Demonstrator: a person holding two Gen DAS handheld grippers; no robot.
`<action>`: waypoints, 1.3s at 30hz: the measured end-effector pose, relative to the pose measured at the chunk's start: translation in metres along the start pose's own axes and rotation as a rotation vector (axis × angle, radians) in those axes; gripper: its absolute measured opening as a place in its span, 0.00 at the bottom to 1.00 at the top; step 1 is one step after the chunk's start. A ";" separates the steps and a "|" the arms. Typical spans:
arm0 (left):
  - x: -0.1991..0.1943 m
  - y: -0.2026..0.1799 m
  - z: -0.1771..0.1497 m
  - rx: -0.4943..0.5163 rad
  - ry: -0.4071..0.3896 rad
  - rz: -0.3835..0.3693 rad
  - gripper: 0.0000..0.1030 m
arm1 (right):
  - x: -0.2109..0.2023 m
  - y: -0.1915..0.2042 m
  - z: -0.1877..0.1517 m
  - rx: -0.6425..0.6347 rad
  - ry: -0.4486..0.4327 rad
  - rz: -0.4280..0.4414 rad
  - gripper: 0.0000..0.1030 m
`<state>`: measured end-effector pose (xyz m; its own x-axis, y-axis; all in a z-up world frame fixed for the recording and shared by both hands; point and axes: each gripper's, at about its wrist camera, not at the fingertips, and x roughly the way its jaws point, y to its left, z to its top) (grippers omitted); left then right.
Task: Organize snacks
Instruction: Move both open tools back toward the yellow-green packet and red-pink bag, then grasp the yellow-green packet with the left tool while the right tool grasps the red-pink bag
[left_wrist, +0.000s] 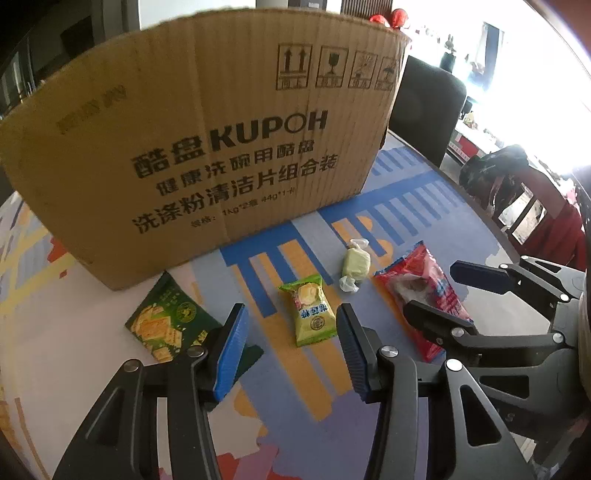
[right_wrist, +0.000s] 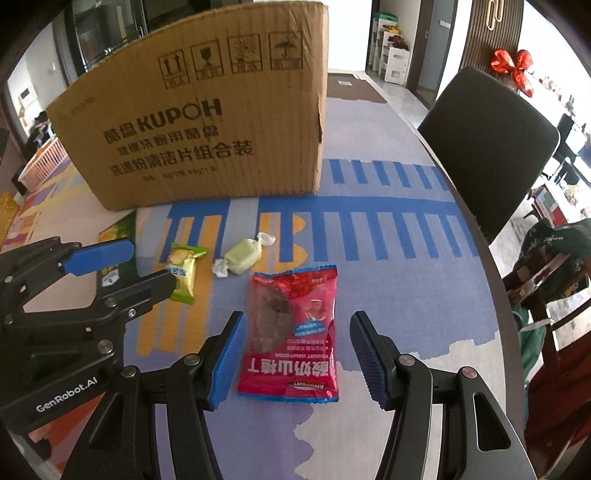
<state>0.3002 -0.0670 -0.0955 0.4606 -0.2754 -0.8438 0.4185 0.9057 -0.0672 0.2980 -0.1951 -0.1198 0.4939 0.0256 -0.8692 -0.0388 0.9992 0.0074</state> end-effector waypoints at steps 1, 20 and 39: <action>0.002 0.000 0.001 -0.001 0.002 0.000 0.46 | 0.002 -0.001 0.000 0.002 0.004 0.000 0.57; 0.022 -0.005 0.007 0.005 0.032 0.046 0.33 | 0.017 -0.008 0.005 0.019 -0.004 0.007 0.57; -0.012 -0.012 0.000 -0.063 -0.010 0.047 0.21 | 0.000 -0.006 0.000 0.031 -0.035 0.036 0.36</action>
<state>0.2892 -0.0747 -0.0845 0.4865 -0.2352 -0.8414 0.3460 0.9362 -0.0616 0.2986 -0.2008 -0.1196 0.5232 0.0620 -0.8500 -0.0304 0.9981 0.0541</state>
